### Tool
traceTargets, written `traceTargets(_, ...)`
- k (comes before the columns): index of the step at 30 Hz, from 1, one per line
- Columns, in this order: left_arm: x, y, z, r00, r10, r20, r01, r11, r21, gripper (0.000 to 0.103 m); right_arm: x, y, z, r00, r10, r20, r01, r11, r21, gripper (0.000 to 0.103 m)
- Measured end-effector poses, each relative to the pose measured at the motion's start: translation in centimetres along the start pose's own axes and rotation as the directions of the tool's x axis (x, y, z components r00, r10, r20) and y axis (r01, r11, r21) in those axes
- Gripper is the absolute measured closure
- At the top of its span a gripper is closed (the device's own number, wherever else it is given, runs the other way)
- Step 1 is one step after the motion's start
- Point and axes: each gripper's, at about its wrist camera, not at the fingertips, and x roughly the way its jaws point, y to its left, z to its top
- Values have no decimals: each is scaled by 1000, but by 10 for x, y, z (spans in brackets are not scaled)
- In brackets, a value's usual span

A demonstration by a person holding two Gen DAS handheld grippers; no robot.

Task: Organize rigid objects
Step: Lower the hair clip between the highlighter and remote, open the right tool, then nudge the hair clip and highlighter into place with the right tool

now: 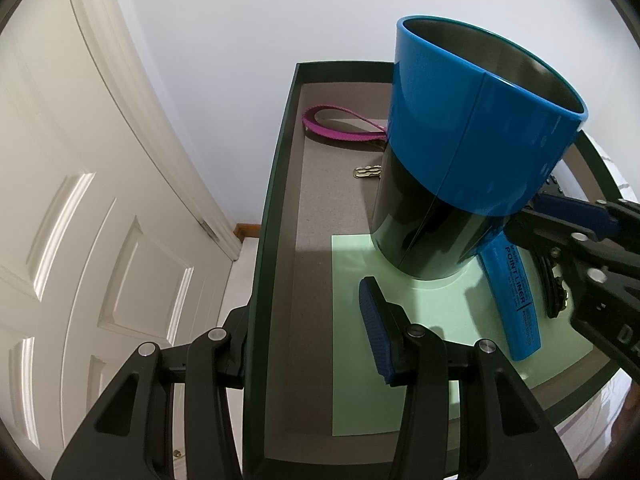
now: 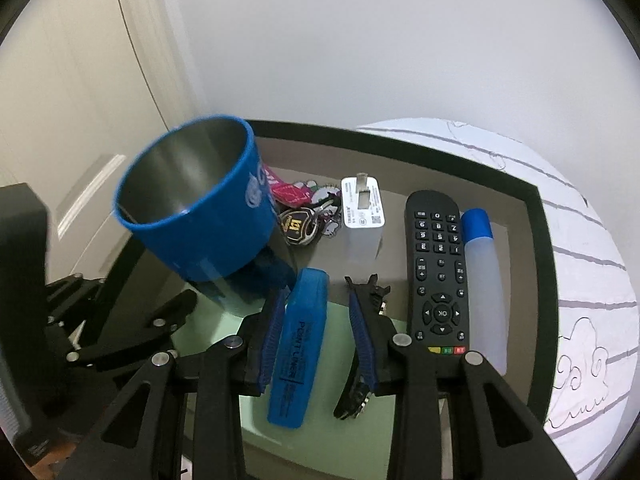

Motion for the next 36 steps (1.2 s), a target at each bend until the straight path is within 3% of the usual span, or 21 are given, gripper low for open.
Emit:
traceTargets(13,0,-2,0,1000,3,1,-3,1000,3,58,56,20,22,999,5,-38,-5,1000,-4,68)
traceTargets(26,0,-3,1,1000,4,0,-4,1000,6,58,76,44,38,996,51,-71,-51,999,-10,68)
traceTargets(32,0,-3,1,1000,4,0,-4,1000,5,58,63,23,35,996,84,-38,-83,996,19,68)
traceTargets(36,0,-4,1,1000,4,-1,-4,1000,6,58,43,-3,31,998,64,7,-64,997,37,68)
